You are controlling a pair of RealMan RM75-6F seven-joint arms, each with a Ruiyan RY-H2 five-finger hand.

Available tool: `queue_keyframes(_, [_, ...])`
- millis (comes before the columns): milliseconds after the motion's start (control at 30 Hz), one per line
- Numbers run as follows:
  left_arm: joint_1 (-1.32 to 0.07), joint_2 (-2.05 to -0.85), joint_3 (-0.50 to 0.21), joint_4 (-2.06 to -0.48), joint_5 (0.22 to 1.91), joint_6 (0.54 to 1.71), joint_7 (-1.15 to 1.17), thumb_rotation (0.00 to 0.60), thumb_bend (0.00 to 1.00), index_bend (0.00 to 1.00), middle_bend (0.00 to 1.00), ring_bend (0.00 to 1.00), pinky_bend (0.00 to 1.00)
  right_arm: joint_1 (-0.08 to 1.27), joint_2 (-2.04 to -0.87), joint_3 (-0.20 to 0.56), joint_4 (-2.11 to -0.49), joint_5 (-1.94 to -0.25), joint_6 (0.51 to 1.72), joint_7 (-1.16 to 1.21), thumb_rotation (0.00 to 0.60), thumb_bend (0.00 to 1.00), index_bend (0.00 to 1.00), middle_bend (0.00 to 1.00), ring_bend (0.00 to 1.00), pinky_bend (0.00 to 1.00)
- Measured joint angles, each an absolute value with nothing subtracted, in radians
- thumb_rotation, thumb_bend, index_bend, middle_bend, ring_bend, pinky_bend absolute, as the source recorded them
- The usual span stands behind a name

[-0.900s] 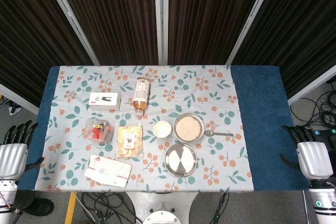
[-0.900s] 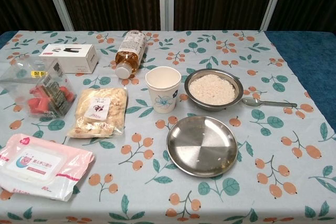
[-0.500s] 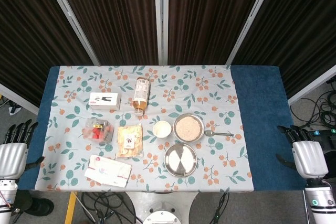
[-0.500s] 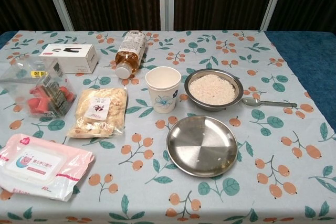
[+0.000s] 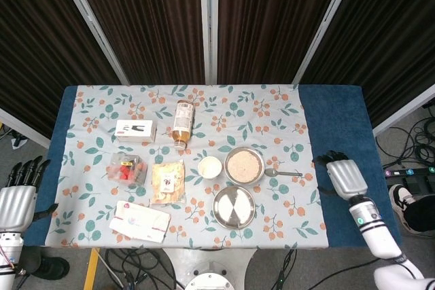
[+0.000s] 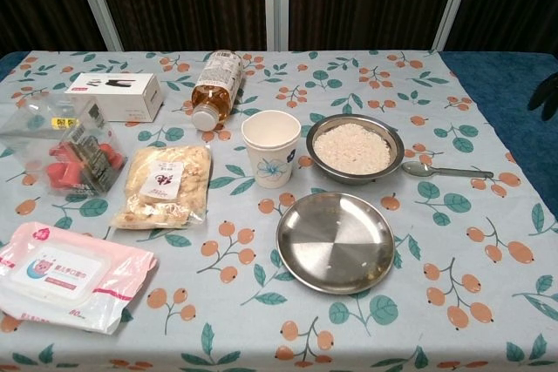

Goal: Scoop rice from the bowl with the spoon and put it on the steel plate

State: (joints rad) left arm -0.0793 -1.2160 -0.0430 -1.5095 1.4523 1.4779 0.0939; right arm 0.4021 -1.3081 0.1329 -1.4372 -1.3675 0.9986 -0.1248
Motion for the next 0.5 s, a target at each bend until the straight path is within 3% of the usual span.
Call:
queue_keyframes(233, [-0.083, -1.218, -0.044, -1.503, 1.443, 1.464, 0.088, 0.600, 0.00, 0.14, 0.15, 0.10, 0.08, 0.518, -1.457, 0.146, -1.271, -1.312, 0.865, -0.134, 0.600, 0.10, 0.40, 0.41, 0.17, 0.22])
queue_keyframes(500, [-0.086, -1.220, -0.046, -1.497, 1.440, 1.456, 0.083, 0.600, 0.00, 0.13, 0.15, 0.10, 0.08, 0.572, -1.529, 0.136, -1.192, -1.296, 0.808, -0.118, 0.600, 0.12, 0.46, 0.47, 0.20, 0.22])
